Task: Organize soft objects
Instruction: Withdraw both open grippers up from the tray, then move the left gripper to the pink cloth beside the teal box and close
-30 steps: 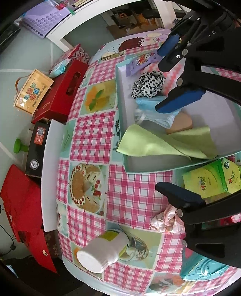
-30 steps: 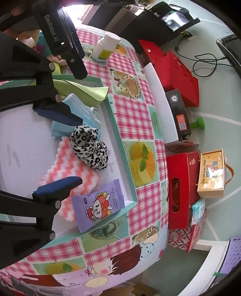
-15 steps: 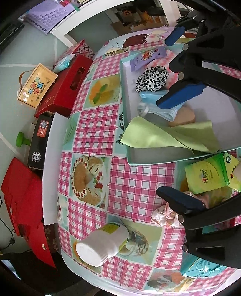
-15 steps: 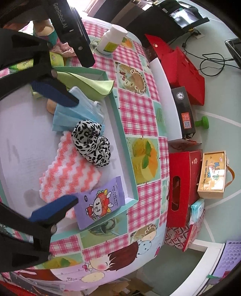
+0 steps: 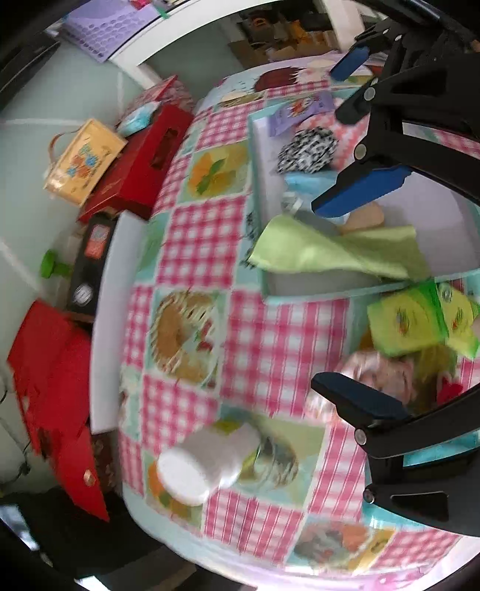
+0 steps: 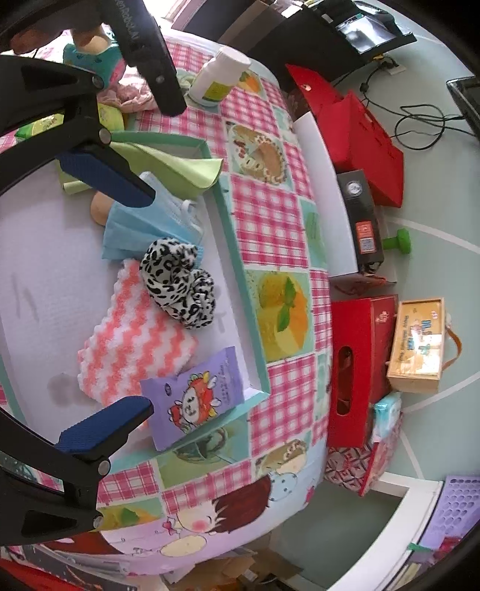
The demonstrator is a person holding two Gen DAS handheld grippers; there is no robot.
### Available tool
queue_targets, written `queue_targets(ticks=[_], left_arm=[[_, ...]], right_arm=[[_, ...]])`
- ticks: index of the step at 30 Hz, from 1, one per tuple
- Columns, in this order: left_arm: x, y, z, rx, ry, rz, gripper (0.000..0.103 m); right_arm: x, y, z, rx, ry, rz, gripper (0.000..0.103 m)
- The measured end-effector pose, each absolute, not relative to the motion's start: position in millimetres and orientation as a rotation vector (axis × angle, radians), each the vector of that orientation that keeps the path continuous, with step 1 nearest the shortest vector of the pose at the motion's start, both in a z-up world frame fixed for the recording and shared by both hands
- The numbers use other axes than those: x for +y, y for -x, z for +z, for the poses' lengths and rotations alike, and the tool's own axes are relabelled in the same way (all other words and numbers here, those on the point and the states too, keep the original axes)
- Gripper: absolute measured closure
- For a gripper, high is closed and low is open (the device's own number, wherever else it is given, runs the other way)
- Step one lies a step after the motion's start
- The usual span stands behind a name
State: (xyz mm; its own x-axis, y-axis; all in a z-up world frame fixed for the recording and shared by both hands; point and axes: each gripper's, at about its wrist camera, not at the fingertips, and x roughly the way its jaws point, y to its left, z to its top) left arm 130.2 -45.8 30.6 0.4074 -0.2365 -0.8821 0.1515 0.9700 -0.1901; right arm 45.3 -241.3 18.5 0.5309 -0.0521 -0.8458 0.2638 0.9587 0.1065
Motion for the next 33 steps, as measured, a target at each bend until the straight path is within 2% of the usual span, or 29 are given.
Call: queue_targets(ticks=[9, 16, 33], left_arm=[[26, -132, 59, 1.04, 0.15, -0.1, 0.017], [62, -136, 44, 1.084, 0.223, -0.053, 0.017], [52, -148, 16, 1.254, 0.175, -0.121, 0.017]], right_arm=[[-225, -38, 49, 0.914, -0.235, -0.149, 0.0], [-196, -44, 41, 0.943, -0.213, -0.065, 0.0], [-101, -55, 3, 1.106, -0.082, 0.182, 0.0]])
